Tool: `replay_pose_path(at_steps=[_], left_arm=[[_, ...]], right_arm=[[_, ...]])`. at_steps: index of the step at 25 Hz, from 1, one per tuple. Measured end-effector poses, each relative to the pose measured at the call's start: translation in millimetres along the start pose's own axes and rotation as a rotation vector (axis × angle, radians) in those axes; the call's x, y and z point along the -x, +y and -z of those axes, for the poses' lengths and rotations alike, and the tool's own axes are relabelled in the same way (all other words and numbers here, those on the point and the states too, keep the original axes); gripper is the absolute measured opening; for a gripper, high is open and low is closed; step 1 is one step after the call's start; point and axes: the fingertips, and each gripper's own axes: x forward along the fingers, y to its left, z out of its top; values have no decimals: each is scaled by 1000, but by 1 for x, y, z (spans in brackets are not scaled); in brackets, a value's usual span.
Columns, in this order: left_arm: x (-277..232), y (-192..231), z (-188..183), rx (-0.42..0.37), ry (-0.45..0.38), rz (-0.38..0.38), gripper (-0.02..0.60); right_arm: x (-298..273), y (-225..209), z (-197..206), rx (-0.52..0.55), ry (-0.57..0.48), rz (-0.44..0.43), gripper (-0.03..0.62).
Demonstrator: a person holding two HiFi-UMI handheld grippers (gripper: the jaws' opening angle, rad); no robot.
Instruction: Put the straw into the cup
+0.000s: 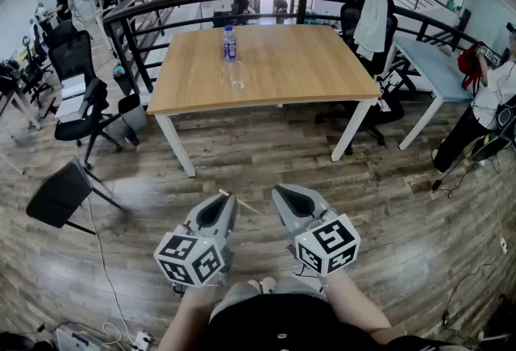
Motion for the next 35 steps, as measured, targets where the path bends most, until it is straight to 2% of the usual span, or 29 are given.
replay_pose_path(at_steps=[6,15,21,28,32,35], left_arm=[[-5,-2,5,-60,20,-27,34],[0,8,12,-83,40,-30,34],[10,17,8,-76,22,-21,34],[6,40,24,-43,60,2,34],[-15,50,18,-37,58,8,34],[-38,62,13,-36,63,8,34]], right_arm=[[3,-7,5,-15,4,7,-2],[-1,5,3,-46,-44,16,-2],[-9,9,8,-58,-35,35,-2],[-27,21,25,-80,-11,14,-2],[-42,-1,26,-149,-24,6,-2],[-59,-24,21,-161,-44,25,-2]])
